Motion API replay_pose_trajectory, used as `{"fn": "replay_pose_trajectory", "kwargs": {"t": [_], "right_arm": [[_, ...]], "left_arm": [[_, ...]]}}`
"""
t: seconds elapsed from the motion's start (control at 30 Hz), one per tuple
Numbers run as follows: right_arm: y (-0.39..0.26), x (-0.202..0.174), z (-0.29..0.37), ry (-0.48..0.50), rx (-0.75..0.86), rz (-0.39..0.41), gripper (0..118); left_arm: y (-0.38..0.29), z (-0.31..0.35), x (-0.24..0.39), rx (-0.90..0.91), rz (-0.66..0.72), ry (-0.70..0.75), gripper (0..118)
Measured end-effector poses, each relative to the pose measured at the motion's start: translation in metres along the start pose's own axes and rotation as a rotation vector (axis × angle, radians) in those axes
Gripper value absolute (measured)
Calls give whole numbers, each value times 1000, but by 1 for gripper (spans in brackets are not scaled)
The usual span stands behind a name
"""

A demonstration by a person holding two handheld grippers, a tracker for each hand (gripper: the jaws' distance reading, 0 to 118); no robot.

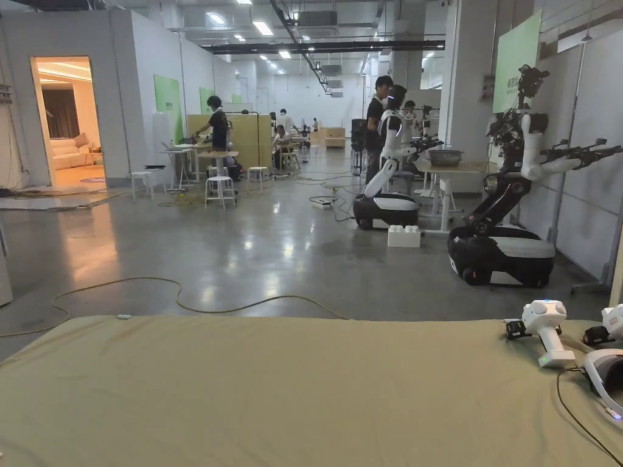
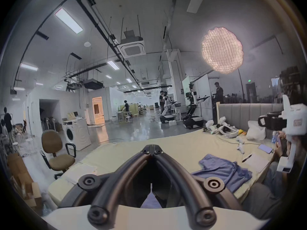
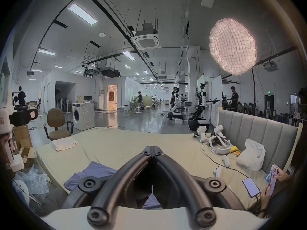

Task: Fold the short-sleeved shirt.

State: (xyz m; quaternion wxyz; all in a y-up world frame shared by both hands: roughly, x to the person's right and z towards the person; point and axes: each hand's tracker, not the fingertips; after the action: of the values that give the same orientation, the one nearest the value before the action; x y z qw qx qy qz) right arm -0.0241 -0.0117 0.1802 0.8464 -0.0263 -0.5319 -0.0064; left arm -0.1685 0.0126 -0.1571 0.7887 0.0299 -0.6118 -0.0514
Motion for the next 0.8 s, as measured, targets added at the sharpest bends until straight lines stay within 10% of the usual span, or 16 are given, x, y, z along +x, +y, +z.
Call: {"fn": "replay_pose_trajectory", "kwargs": {"t": [0.17, 0.33, 0.63, 0.8], "right_arm": [[-3, 9, -13, 0, -18, -1, 0], [-4, 15, -26, 0, -42, -230, 0], [-13, -3, -28, -100, 16, 64, 0], [-14, 2, -43, -86, -22, 26, 0]], "left_arm": [[1, -12, -12, -1, 69, -10, 0], [-3, -20, -21, -24, 134, -30, 0], [-19, -39, -23, -77, 135, -32, 0], [-35, -69, -26, -131, 155, -32, 0]]}}
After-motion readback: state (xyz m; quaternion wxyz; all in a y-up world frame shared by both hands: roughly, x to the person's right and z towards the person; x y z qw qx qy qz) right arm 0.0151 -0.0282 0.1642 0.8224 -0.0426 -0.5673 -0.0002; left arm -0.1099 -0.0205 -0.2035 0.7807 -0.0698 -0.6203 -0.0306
